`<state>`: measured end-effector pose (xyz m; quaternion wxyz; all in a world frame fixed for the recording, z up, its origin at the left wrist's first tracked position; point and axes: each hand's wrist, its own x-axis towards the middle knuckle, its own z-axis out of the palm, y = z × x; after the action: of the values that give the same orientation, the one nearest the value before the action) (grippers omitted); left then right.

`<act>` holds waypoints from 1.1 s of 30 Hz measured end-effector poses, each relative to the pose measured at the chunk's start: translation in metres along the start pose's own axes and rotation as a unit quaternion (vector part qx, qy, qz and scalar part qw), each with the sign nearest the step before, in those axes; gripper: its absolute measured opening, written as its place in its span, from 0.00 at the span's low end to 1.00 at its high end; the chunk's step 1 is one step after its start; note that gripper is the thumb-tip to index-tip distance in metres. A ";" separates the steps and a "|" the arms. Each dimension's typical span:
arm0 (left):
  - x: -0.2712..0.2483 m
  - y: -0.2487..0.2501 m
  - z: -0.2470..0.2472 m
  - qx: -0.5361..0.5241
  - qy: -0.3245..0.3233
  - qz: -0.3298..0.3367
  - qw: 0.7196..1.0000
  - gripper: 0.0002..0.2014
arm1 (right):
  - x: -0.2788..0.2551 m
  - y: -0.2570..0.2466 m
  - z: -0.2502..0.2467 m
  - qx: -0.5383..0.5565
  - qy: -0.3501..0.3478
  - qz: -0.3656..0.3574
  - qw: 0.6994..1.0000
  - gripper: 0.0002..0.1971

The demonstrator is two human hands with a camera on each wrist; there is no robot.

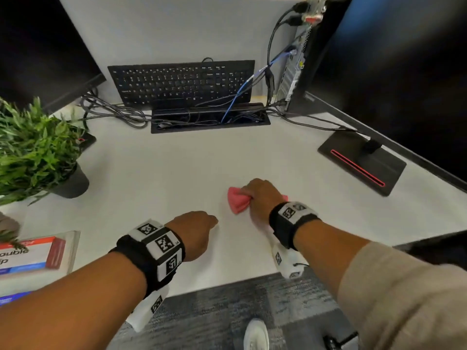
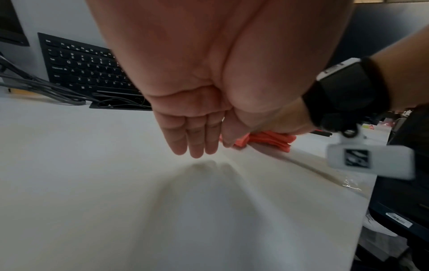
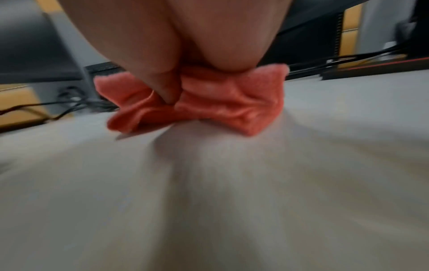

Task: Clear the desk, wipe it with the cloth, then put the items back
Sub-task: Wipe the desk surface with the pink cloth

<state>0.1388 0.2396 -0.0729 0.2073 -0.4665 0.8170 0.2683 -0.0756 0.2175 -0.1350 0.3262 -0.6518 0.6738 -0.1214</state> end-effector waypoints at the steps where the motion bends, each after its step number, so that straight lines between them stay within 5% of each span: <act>1: 0.002 0.001 0.000 0.006 -0.003 -0.002 1.000 0.27 | -0.019 0.004 0.009 -0.012 -0.006 -0.021 1.000 0.14; 3: 0.006 0.002 -0.001 0.020 -0.011 -0.002 1.000 0.26 | -0.065 0.013 0.020 -0.031 -0.034 -0.059 0.997 0.11; 5: 0.008 0.004 -0.004 0.025 -0.022 -0.004 0.999 0.26 | -0.116 0.020 0.017 -0.059 -0.066 -0.105 0.991 0.19; 8: 0.012 0.012 -0.007 0.030 -0.031 0.007 0.999 0.25 | -0.154 0.025 0.002 -0.027 -0.126 -0.088 0.988 0.21; 12: 0.015 0.019 -0.003 0.036 -0.041 0.013 0.998 0.24 | -0.127 0.028 -0.045 0.099 -0.006 0.028 0.995 0.15; 15: 0.014 0.023 -0.001 0.041 -0.039 0.018 0.998 0.24 | -0.097 0.053 -0.080 0.091 0.110 0.125 0.982 0.11; 18: 0.013 0.028 0.002 0.045 -0.035 0.031 0.998 0.25 | -0.085 0.075 -0.067 0.037 0.138 0.190 0.971 0.13; 21: 0.012 0.030 0.006 0.045 -0.037 0.040 0.997 0.25 | -0.099 0.061 -0.025 0.015 0.152 0.171 0.973 0.11; 27: 0.008 0.026 0.004 0.044 -0.030 0.047 0.997 0.25 | -0.163 -0.022 0.033 -0.002 -0.083 -0.002 0.997 0.16; 29: 0.005 0.021 -0.002 0.050 -0.027 0.042 0.998 0.25 | -0.177 -0.026 0.019 0.039 -0.123 0.011 0.992 0.10; 31: 0.003 0.013 -0.008 0.044 -0.020 0.033 0.998 0.26 | -0.184 -0.018 -0.009 0.171 -0.059 0.098 0.979 0.07; 33: 0.000 0.002 -0.009 0.024 -0.018 0.020 0.999 0.26 | -0.179 0.008 -0.034 0.238 0.088 0.192 0.948 0.09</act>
<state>0.1364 0.2347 -0.0655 0.2276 -0.4402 0.8286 0.2606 -0.1130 0.3805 -0.0635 0.4288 -0.4004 0.7634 -0.2703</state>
